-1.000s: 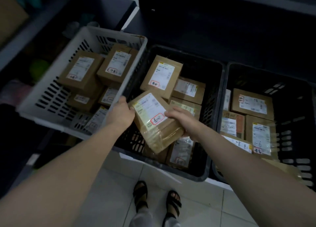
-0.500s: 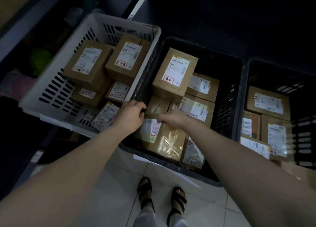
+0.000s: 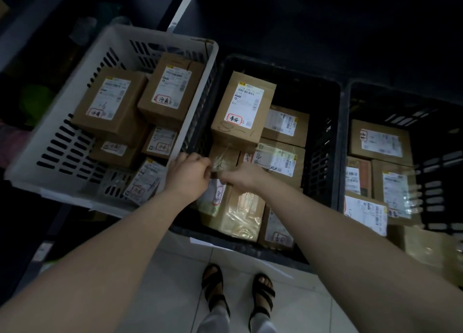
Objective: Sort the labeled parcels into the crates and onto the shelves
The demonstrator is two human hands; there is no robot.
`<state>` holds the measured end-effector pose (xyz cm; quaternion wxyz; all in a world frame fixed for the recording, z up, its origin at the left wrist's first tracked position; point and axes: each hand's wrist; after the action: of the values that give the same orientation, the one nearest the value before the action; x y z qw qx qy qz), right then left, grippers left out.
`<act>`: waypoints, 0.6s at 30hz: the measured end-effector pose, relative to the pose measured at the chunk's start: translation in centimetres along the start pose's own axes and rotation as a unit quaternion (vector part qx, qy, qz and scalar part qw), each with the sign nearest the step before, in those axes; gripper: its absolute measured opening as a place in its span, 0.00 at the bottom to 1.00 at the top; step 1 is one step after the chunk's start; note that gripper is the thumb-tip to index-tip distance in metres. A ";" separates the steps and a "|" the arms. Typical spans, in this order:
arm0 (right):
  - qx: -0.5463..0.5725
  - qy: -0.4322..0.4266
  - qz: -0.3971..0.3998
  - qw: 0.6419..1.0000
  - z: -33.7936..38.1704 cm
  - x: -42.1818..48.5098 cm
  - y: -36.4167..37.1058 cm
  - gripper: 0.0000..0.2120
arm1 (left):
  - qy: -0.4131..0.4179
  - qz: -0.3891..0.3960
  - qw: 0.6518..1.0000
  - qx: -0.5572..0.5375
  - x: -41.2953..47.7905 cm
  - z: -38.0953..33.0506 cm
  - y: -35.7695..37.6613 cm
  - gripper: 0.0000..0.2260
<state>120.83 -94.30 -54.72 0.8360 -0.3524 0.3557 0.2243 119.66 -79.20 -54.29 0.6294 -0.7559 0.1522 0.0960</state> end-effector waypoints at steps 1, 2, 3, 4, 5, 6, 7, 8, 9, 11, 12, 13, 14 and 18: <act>-0.005 0.001 -0.009 1.000 0.2 -0.1 0.0 0.15 | 0.013 0.008 1.000 0.006 0.0 -0.3 0.0 0.14; -0.015 -0.001 -0.013 1.000 0.6 -0.1 0.2 0.15 | 0.025 0.017 0.999 0.013 0.1 -0.5 -0.1 0.15; -0.029 -0.003 -0.014 0.999 1.0 0.0 0.3 0.14 | 0.031 0.026 0.999 0.021 0.1 -0.7 -0.2 0.16; -0.044 -0.004 -0.014 0.999 1.5 0.1 0.6 0.13 | 0.032 0.034 0.998 0.034 0.2 -0.7 -0.2 0.17; -0.058 -0.003 -0.008 0.998 2.0 0.5 0.9 0.12 | 0.032 0.041 0.997 0.055 0.3 -0.6 -0.2 0.17; -0.063 0.003 -0.003 0.998 2.4 1.0 1.2 0.13 | 0.033 0.048 0.995 0.082 0.4 -0.4 -0.2 0.17; -0.063 0.012 0.006 0.998 2.9 1.4 1.5 0.15 | 0.036 0.054 0.993 0.103 0.5 -0.2 -0.3 0.17; -0.070 0.019 0.009 0.997 3.3 1.8 1.8 0.19 | 0.040 0.057 0.992 0.108 0.6 0.1 -0.4 0.17; -0.083 0.022 0.009 0.996 3.7 2.4 2.2 0.24 | 0.043 0.058 0.993 0.094 0.8 0.4 -0.4 0.18; -0.105 0.021 0.010 0.994 3.8 4.1 3.2 0.31 | 0.038 0.049 0.998 0.015 1.2 0.9 -0.5 0.19; -0.109 0.030 0.005 0.994 3.6 5.3 3.8 0.32 | 0.027 0.040 0.998 -0.047 1.4 1.2 -0.6 0.19; -0.118 0.042 -0.009 0.992 3.5 6.0 4.3 0.32 | 0.011 0.031 0.993 -0.112 1.7 1.4 -0.6 0.19; -0.124 0.056 -0.022 0.991 3.4 6.6 4.6 0.32 | -0.004 0.024 0.986 -0.166 1.9 1.6 -0.7 0.19; -0.060 -0.012 0.045 0.997 3.5 4.6 2.5 0.27 | 0.009 -0.007 0.980 -0.200 2.0 1.9 -0.3 0.15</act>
<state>123.79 -89.49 -57.49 0.8069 -0.3827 0.3468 0.2866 121.73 -77.52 -55.01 0.4652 -0.8682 0.1302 0.1137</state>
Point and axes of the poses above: each hand's wrist, its own x-axis towards the middle knuckle, its own y-axis out of the palm, z = x × y, and after that the axes turned 4 degrees about -y, right-handed
